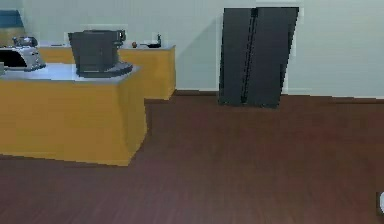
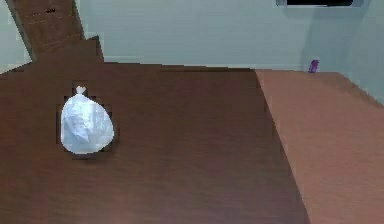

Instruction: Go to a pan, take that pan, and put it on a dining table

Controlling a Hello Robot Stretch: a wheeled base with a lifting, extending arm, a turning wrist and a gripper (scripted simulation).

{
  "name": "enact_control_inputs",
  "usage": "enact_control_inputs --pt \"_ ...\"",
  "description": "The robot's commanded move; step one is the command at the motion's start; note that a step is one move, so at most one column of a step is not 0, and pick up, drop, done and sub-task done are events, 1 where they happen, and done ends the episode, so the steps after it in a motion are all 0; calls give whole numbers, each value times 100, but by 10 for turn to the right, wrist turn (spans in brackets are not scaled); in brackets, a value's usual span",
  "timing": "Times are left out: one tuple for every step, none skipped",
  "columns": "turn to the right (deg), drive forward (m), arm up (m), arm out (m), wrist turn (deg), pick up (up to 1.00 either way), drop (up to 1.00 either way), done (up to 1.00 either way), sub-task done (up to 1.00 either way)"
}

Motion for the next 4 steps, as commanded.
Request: enact_control_inputs --pt "0 100 0 0 0 0 0 0 0" --pt "0 100 0 0 0 0 0 0 0" --pt "30 0 0 0 0 0 0 0 0" --pt "0 90 0 0 0 0 0 0 0"
